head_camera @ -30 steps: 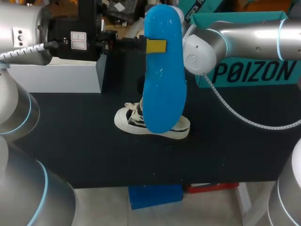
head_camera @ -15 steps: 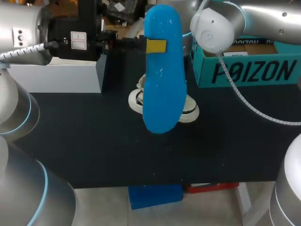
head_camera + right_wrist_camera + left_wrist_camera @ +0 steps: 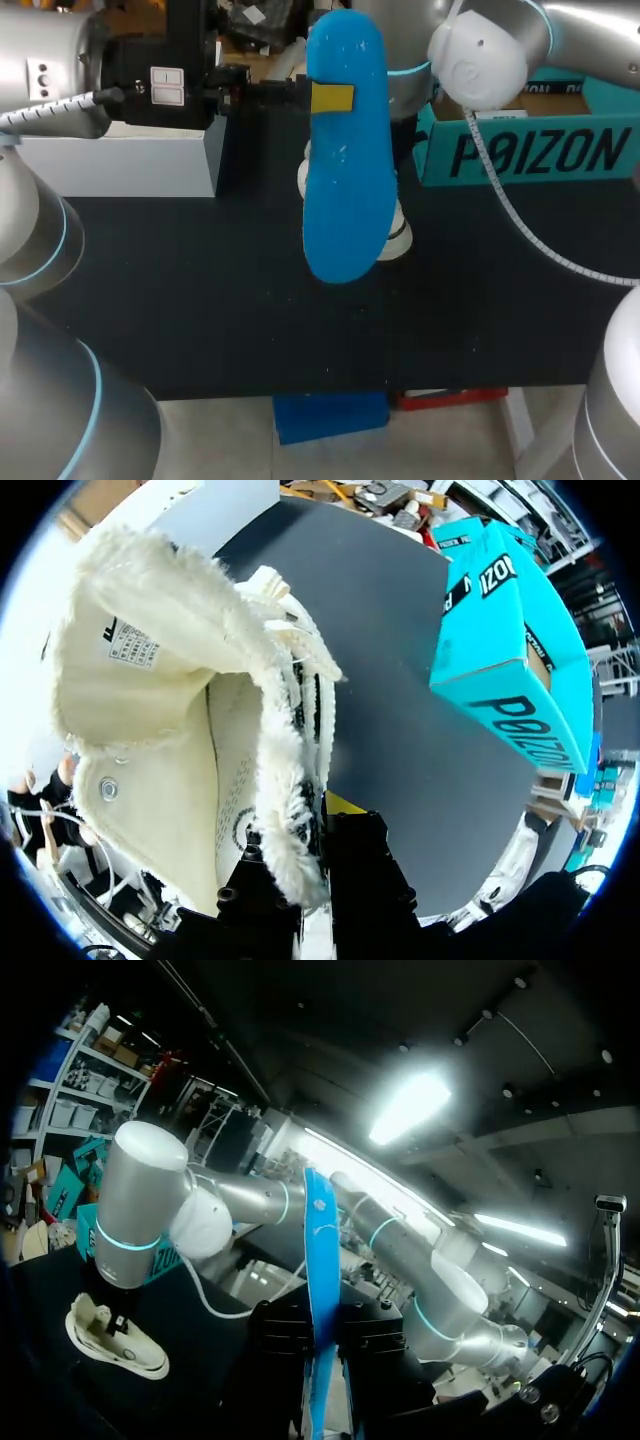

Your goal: Take the shoe out of the shoebox, open the shoe tongue, remove and reinsert the insole, then place the shoe into the shoebox

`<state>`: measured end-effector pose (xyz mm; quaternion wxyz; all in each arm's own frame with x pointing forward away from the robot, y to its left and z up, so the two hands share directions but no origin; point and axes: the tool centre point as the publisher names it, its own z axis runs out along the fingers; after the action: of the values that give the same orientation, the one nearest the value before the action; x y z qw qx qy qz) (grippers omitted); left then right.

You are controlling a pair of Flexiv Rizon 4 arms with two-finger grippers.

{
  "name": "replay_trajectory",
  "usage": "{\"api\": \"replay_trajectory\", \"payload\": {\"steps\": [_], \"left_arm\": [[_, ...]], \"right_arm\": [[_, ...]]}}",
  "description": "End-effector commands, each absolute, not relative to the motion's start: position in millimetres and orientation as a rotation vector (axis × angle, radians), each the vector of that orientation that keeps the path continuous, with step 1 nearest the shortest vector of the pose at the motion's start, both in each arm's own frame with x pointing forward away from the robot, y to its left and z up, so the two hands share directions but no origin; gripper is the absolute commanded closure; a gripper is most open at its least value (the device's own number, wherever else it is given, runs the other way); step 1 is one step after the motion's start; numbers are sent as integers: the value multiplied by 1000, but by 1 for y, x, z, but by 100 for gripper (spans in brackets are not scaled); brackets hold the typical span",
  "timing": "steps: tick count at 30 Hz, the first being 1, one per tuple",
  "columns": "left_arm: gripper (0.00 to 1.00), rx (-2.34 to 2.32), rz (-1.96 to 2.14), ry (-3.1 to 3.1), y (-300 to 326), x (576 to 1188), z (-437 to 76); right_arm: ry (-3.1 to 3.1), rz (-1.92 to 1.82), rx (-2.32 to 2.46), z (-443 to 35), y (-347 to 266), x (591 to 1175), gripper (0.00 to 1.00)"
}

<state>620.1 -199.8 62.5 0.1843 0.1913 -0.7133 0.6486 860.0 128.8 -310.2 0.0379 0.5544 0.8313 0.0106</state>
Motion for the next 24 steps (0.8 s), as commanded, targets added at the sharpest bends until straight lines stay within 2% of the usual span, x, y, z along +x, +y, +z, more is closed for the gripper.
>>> {"api": "replay_trajectory", "payload": {"steps": [1, 24], "left_arm": [[100, 544, 1824, -2014, -202, 621, 64], [100, 544, 1824, -2014, -202, 621, 64]], "right_arm": [[2155, 106, 2077, -319, 137, 858, 100], [1893, 82, 2120, -397, 140, 870, 100]]}}
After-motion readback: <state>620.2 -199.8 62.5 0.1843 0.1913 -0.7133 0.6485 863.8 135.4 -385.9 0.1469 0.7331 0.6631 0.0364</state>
